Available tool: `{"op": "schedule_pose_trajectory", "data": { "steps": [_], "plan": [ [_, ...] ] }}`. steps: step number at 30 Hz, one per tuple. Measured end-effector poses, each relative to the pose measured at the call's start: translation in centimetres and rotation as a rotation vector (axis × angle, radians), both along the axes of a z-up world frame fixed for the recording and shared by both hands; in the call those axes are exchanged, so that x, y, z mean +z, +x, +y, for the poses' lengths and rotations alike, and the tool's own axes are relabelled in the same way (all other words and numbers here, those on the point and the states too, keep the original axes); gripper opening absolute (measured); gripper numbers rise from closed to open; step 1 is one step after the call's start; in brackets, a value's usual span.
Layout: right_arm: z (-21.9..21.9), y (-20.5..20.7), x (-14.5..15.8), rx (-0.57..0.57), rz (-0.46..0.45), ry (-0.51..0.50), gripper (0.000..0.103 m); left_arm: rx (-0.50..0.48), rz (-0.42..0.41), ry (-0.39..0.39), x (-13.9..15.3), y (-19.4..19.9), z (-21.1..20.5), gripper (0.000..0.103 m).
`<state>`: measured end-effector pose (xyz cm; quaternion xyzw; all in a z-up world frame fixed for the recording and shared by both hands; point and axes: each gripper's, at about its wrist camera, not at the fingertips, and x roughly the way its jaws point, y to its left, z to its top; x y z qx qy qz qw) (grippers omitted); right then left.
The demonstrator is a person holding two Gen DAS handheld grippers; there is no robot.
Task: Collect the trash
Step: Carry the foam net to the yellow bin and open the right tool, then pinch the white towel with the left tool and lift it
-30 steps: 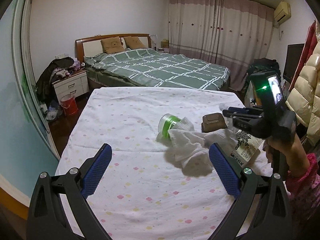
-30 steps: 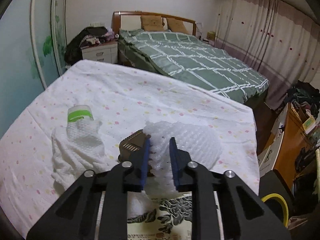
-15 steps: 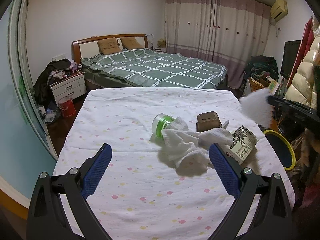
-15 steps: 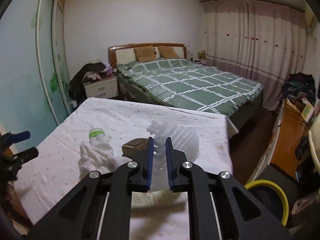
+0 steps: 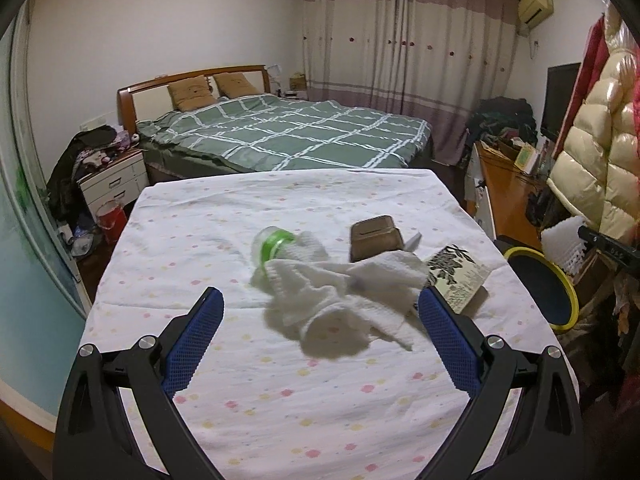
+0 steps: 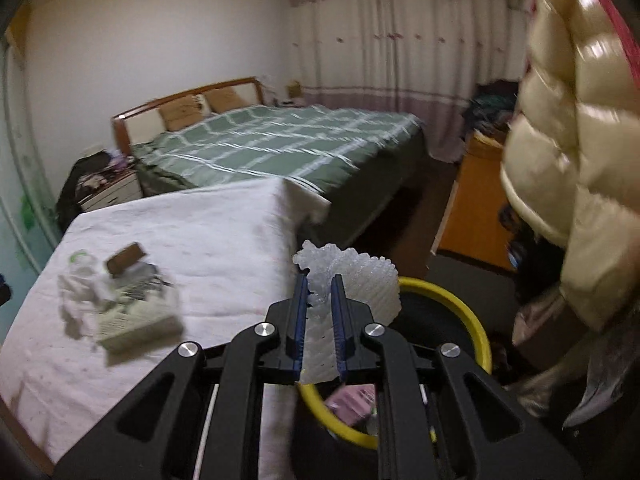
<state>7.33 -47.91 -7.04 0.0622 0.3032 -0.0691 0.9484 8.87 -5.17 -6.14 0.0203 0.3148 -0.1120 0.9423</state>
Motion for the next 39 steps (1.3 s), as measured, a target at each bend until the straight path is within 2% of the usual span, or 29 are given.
{"op": "schedule_pose_trajectory", "data": {
  "steps": [8,13,15,19,21,30,39],
  "plan": [
    [-4.4,1.4,-4.5,-0.075,0.075,0.063,0.012,-0.039,0.022,0.03,-0.4,0.8,-2.7,0.096],
    [-5.8,2.0,-6.5,-0.107,0.116,0.093,0.016,-0.053,0.051,0.046,-1.3,1.7,-3.8,0.096],
    [-6.0,1.9,-7.0,-0.116,0.122,0.087,0.021,-0.051,0.058,0.06,-1.6,2.2,-4.1,0.096],
    [-6.1,1.8,-7.3,-0.112,0.125,0.078,0.022,-0.043,0.063,0.083,-2.2,3.4,-4.2,0.096],
    [-6.1,1.9,-7.4,-0.112,0.124,0.078,0.028,-0.041,0.078,0.088,-2.7,4.1,-4.1,0.096],
    [-5.8,2.0,-7.2,-0.112,0.128,0.078,0.031,-0.052,0.126,0.12,-5.1,7.1,-4.0,0.096],
    [-5.4,2.3,-8.1,-0.105,0.15,0.082,0.031,-0.047,0.158,0.153,-6.6,9.9,-4.2,0.074]
  ]
}}
